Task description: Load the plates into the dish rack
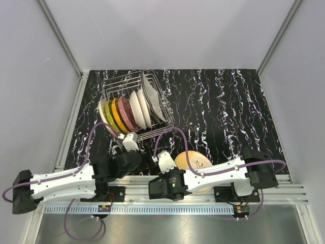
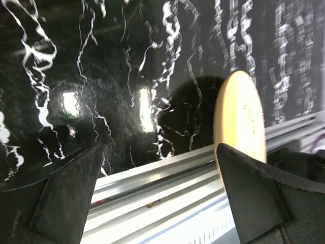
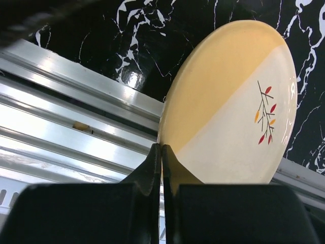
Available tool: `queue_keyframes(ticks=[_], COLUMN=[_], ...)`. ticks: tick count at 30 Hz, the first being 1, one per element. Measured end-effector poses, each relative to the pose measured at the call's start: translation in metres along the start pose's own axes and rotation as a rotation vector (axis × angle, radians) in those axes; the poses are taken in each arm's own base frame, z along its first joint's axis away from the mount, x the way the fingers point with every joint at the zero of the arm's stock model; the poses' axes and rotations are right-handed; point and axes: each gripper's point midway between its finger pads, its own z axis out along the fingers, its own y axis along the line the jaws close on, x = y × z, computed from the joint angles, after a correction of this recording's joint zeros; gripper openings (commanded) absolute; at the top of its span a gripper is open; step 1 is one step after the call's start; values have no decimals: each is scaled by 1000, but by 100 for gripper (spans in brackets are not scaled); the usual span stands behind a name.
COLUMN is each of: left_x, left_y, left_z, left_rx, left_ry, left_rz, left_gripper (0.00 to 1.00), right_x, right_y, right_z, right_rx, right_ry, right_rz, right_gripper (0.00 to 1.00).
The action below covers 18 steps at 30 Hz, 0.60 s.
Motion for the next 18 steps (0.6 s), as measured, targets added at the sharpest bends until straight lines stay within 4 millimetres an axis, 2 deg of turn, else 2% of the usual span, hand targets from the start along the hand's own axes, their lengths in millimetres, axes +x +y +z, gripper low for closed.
queue_keyframes(ticks=[8,18], left_x=[33,38], left_y=[-5,-55], left_z=[37,55], left_rx=[-46,112], left_ry=[127,165], left_rz=[4,-131], left_gripper=[99,99], right_x=[-2,1], right_y=[7,5], right_z=[-2,-8], right_rx=[-21,-33], right_ry=[-30,-40], right_rz=[24,50], right_gripper=[0,0])
